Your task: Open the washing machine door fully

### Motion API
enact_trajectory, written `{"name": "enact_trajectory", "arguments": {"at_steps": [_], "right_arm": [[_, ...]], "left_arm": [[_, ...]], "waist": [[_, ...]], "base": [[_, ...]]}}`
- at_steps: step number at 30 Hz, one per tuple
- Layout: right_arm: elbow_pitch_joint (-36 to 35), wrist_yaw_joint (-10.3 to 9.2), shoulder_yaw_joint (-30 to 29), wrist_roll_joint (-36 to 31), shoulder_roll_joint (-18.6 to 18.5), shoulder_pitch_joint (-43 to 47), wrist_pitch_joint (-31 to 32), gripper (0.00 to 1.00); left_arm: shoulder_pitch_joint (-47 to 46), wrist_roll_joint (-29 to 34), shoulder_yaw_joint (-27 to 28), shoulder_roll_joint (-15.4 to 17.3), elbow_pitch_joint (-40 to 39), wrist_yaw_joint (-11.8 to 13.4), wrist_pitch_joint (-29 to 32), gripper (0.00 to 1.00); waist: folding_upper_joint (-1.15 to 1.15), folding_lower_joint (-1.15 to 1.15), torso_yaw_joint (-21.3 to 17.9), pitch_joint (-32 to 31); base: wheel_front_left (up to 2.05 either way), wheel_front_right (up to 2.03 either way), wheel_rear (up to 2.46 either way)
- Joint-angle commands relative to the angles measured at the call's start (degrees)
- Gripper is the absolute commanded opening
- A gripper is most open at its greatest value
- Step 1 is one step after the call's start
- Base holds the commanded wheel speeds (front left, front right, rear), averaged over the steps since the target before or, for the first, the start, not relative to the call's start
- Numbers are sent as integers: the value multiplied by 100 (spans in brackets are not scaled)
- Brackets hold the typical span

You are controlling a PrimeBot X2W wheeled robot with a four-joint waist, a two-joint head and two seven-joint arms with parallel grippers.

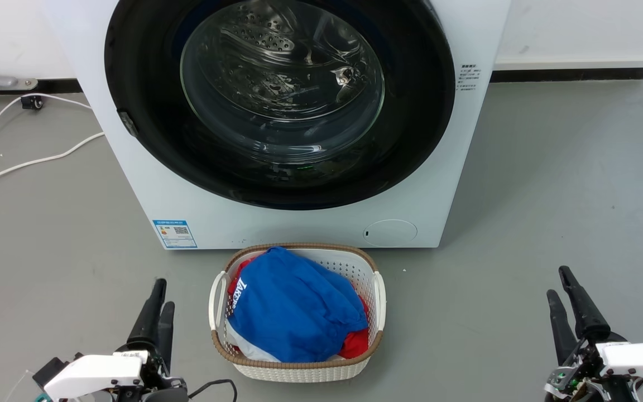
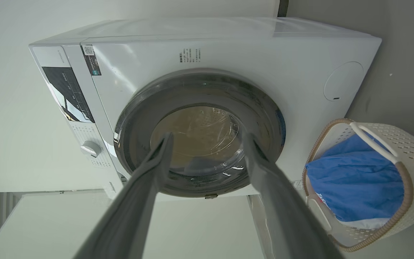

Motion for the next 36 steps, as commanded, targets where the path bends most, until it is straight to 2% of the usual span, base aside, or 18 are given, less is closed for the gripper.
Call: {"name": "enact_trajectory", "arguments": {"at_steps": [1, 2, 8, 9, 15, 24, 36], "right_arm": [[-150, 8, -27, -269, -13, -85, -83, 100], [-258, 8, -23, -666, -13, -62, -169, 100], [-498, 9, 50, -1403, -12, 0, -305, 100], [-618, 9, 85, -1859, -11, 34, -383, 100], [-840, 9, 138, -2783, -10, 96, -530, 100], [-1033, 10, 219, -3968, -9, 207, -736, 100], [-1262, 11, 299, -5337, -6, 336, -979, 100]], "left_arm": [[-107, 205, 10, 9, -156, 10, -85, 100], [-108, 524, 15, 10, -251, 78, -172, 100], [-90, 1100, -73, 10, -445, 218, -309, 100], [-77, 1499, -144, 10, -537, 314, -388, 100], [-47, 2363, -310, 11, -659, 541, -536, 100], [-10, 3453, -551, 18, -745, 820, -742, 100], [31, 4559, -861, 91, -871, 1136, -989, 100]], "waist": [[0, 0, 1, 3], [0, 0, 1, 8], [0, 0, 4, 16], [0, 0, 6, 20], [0, 0, 6, 26], [0, 0, 9, 29], [0, 0, 22, 33]], "base": [[0, 0, 0], [0, 0, 0], [0, 0, 0], [0, 0, 0], [0, 0, 0], [0, 0, 0], [0, 0, 0]]}}
